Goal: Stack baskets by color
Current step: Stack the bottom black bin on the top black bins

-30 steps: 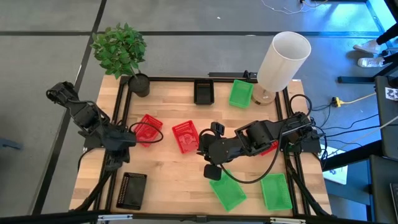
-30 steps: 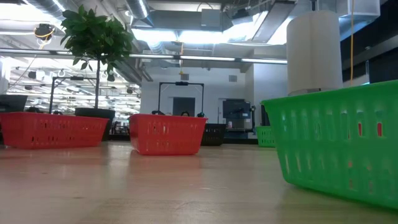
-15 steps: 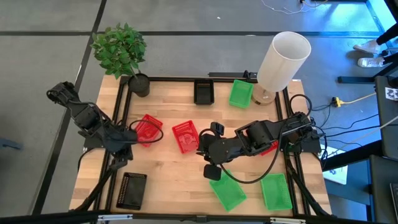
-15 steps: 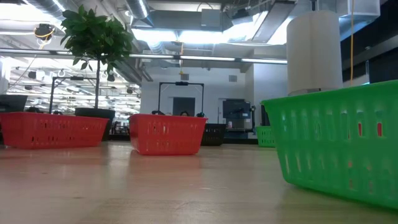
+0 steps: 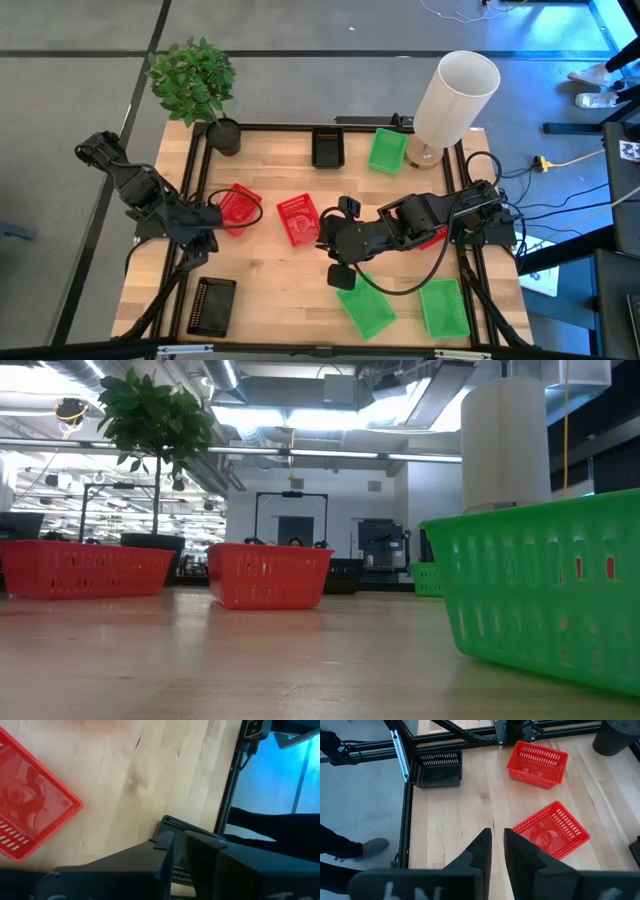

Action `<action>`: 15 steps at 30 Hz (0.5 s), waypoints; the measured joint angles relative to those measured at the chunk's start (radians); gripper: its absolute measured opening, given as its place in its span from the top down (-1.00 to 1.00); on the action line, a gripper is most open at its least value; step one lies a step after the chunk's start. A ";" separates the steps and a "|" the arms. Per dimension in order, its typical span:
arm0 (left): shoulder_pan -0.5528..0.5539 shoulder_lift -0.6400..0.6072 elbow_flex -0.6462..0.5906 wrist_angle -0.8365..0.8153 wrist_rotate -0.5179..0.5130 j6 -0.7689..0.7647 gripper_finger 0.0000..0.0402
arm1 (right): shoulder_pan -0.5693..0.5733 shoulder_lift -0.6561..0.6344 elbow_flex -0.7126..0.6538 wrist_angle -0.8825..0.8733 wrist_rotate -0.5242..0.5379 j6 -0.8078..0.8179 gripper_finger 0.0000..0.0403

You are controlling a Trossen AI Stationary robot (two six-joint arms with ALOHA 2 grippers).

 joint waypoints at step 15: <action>0.000 0.000 0.000 -0.049 -0.018 -0.010 0.81 | 0.000 0.000 0.000 0.000 0.000 0.000 0.75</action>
